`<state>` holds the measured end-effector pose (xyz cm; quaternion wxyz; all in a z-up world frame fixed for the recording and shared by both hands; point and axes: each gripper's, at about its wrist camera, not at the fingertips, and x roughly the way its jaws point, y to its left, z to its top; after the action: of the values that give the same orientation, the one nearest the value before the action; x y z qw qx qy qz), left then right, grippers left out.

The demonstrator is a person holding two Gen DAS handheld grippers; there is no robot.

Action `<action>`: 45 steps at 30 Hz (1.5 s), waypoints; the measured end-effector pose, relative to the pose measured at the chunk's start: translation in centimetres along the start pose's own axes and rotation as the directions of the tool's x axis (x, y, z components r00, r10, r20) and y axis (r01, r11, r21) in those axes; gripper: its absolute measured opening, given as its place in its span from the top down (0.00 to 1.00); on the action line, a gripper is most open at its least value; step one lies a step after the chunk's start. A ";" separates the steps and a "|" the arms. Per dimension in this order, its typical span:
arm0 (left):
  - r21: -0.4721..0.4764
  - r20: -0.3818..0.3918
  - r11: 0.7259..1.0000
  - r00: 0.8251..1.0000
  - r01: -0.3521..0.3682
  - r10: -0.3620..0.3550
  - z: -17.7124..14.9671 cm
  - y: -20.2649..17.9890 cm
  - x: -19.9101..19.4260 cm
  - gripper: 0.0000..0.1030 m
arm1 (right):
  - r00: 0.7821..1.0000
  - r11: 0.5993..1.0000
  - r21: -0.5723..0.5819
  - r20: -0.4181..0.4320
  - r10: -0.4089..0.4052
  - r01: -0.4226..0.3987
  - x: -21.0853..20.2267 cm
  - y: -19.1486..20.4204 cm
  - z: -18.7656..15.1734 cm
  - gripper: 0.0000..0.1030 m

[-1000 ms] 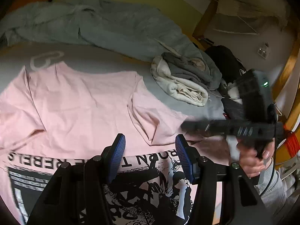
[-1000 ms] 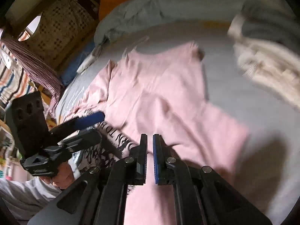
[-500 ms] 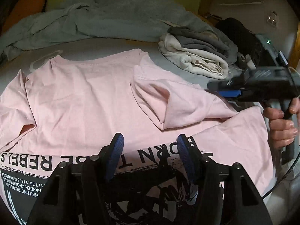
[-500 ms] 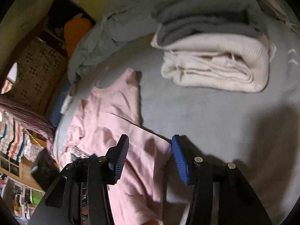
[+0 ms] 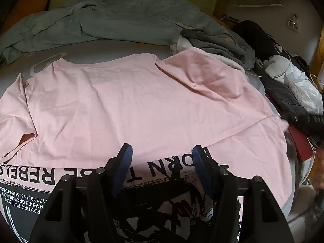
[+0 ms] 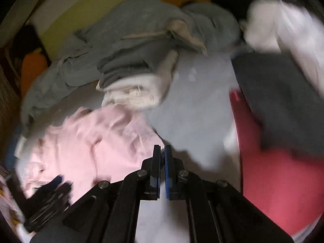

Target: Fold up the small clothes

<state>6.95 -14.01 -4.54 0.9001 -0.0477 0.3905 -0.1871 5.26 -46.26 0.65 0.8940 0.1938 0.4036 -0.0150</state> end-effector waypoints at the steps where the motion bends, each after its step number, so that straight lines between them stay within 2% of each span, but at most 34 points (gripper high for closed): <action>1: 0.002 -0.001 1.000 1.000 0.001 -0.001 0.0 0.0 0.0 0.40 | 1.000 1.000 -0.005 -0.011 0.017 -0.017 -0.1 0.0 -0.8 0.98; 3: 0.006 -0.003 1.000 1.000 0.002 -0.002 0.1 -0.1 0.1 0.38 | 0.999 0.999 -0.023 -0.023 0.023 -0.023 -0.1 -0.6 -1.3 0.97; 6: 0.012 -0.005 1.000 1.000 0.000 0.000 0.0 -0.3 0.1 0.38 | 1.000 1.000 -0.002 -0.001 0.011 -0.011 0.5 -0.8 0.6 0.87; 7: 0.012 -0.005 1.000 1.000 0.000 0.000 0.0 -0.3 0.1 0.38 | 1.000 1.000 0.002 0.006 0.030 -0.030 0.8 -0.5 1.6 0.71; 8: 0.011 -0.005 1.000 1.000 0.001 -0.001 0.0 -0.3 0.1 0.38 | 0.998 0.998 0.004 0.004 0.062 -0.062 1.0 -0.9 2.7 0.49; 9: 0.009 -0.004 1.000 1.000 0.002 -0.002 0.0 -0.3 0.1 0.37 | 0.996 0.996 0.008 -0.007 0.094 -0.094 1.3 -1.4 3.7 0.42; 12: 0.010 -0.005 1.000 1.000 0.002 -0.002 0.0 -0.3 0.1 0.37 | 0.985 0.986 0.012 -0.047 0.168 -0.168 3.7 -1.2 6.3 0.43; 15: 0.011 -0.005 1.000 1.000 0.003 -0.003 0.0 -0.3 0.1 0.37 | 0.985 0.990 -0.024 -0.103 0.139 -0.142 6.9 -0.6 7.8 0.42; 16: 0.011 -0.005 1.000 1.000 0.004 -0.004 0.0 -0.3 0.1 0.36 | 0.980 0.987 -0.034 -0.132 0.152 -0.158 8.1 -0.4 8.1 0.42; 18: 0.012 -0.006 1.000 1.000 0.005 -0.005 0.1 -0.3 0.2 0.36 | 0.955 0.973 -0.057 -0.212 0.207 -0.224 10.6 0.2 8.3 0.43; 21: 0.012 -0.005 1.000 1.000 0.005 -0.005 0.1 -0.4 0.2 0.35 | 0.961 0.961 -0.192 -0.229 0.153 -0.198 11.5 1.9 7.9 0.43; 22: 0.011 -0.005 1.000 1.000 0.004 -0.004 0.1 -0.4 0.2 0.35 | 0.967 0.958 -0.228 -0.225 0.122 -0.173 11.5 2.3 7.6 0.48; 24: 0.011 -0.005 1.000 1.000 0.004 -0.004 0.1 -0.4 0.2 0.35 | 0.977 0.950 -0.282 -0.198 0.076 -0.132 11.2 2.8 6.8 0.64; 25: 0.011 -0.005 1.000 1.000 0.005 -0.005 0.1 -0.4 0.2 0.35 | 0.976 0.949 -0.279 -0.199 0.091 -0.146 11.1 2.6 6.6 0.82; 26: 0.011 -0.004 1.000 1.000 0.005 -0.005 0.1 -0.4 0.2 0.35 | 0.970 0.954 -0.241 -0.205 0.128 -0.177 10.9 2.1 6.6 0.95; 28: 0.008 -0.003 1.000 1.000 0.009 -0.009 0.0 -0.4 0.2 0.35 | 0.977 0.971 -0.172 -0.162 0.138 -0.166 9.9 1.0 6.8 0.97; 30: 0.007 -0.002 1.000 1.000 0.011 -0.011 0.0 -0.5 0.1 0.35 | 0.993 0.988 -0.099 -0.034 0.111 -0.114 7.9 -0.4 7.8 0.97; 32: 0.007 -0.002 1.000 1.000 0.010 -0.010 0.0 -0.5 0.2 0.35 | 0.990 0.993 -0.010 0.076 0.121 -0.121 5.5 -1.7 8.7 0.97; 35: 0.008 -0.002 1.000 1.000 0.009 -0.009 0.0 -0.5 0.2 0.35 | 0.986 0.989 0.025 0.085 0.142 -0.144 4.5 -1.4 8.7 0.97; 39: -0.004 0.002 1.000 1.000 0.023 -0.023 0.1 -0.4 0.0 0.34 | 0.983 0.984 0.036 0.073 0.171 -0.174 3.0 1.5 7.9 0.97; 41: -0.032 0.015 0.997 0.997 0.072 -0.072 0.0 0.4 -0.3 0.34 | 0.973 0.974 0.040 0.067 0.219 -0.222 1.6 4.0 7.5 0.97; 42: -0.066 0.030 0.990 0.992 0.121 -0.120 0.0 1.1 -0.7 0.34 | 0.969 0.971 0.028 0.064 0.237 -0.239 1.0 5.5 7.0 0.97; 45: -0.149 0.066 0.966 0.977 0.210 -0.202 -0.3 2.9 -1.7 0.36 | 0.952 0.949 -0.102 0.033 0.304 -0.300 -0.6 12.1 4.3 0.97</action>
<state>6.53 -10.63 -4.23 0.8789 -0.1624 0.3742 -0.2474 10.15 -36.74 7.71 0.9035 0.2098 0.3480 0.1366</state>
